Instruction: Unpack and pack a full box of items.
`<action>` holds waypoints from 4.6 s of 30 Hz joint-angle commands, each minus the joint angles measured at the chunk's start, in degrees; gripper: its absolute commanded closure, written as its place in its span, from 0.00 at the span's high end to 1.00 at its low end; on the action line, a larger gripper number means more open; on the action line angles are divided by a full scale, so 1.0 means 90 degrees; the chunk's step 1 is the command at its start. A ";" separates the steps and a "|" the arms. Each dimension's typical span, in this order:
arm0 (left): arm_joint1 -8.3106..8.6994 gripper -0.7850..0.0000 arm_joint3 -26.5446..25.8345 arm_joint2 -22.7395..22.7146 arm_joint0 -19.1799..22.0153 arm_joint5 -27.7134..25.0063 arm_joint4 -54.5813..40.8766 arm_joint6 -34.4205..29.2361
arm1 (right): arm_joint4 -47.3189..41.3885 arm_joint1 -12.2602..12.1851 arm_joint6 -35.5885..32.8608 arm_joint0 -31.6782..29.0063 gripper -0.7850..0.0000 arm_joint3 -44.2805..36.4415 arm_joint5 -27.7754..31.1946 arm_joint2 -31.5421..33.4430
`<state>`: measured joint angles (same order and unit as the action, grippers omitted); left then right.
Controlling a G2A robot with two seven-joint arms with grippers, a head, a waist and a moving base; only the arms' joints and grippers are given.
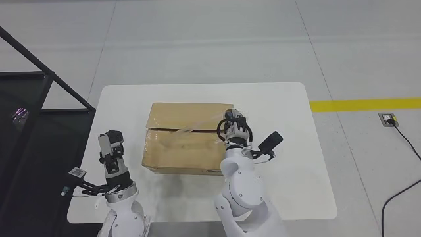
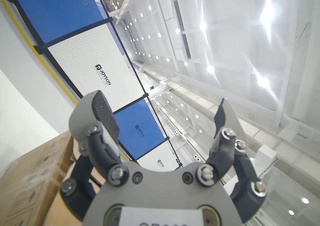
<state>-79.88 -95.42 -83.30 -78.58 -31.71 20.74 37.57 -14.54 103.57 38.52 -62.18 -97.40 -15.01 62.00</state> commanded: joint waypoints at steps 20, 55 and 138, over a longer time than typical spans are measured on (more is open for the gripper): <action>-0.0210 1.00 0.1189 -0.0113 0.0709 0.1072 0.1126 0.1793 | -0.2624 0.0388 0.2896 0.0737 0.00 0.0503 -0.0365 -0.0173; 0.0135 1.00 0.1422 -0.1100 -0.0050 0.0110 0.2342 -0.1916 | -0.3263 0.0368 0.2698 0.0622 0.00 0.0312 -0.0281 0.0269; 0.0456 0.00 0.1741 -0.0637 0.1170 -0.0048 0.4193 -0.2492 | -0.5421 0.0476 0.4018 0.1223 0.00 0.0318 -0.1622 0.0896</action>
<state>-75.82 -79.55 -88.97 -67.85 -32.11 58.54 15.16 -63.23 107.90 74.76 -51.17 -94.49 -29.53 70.08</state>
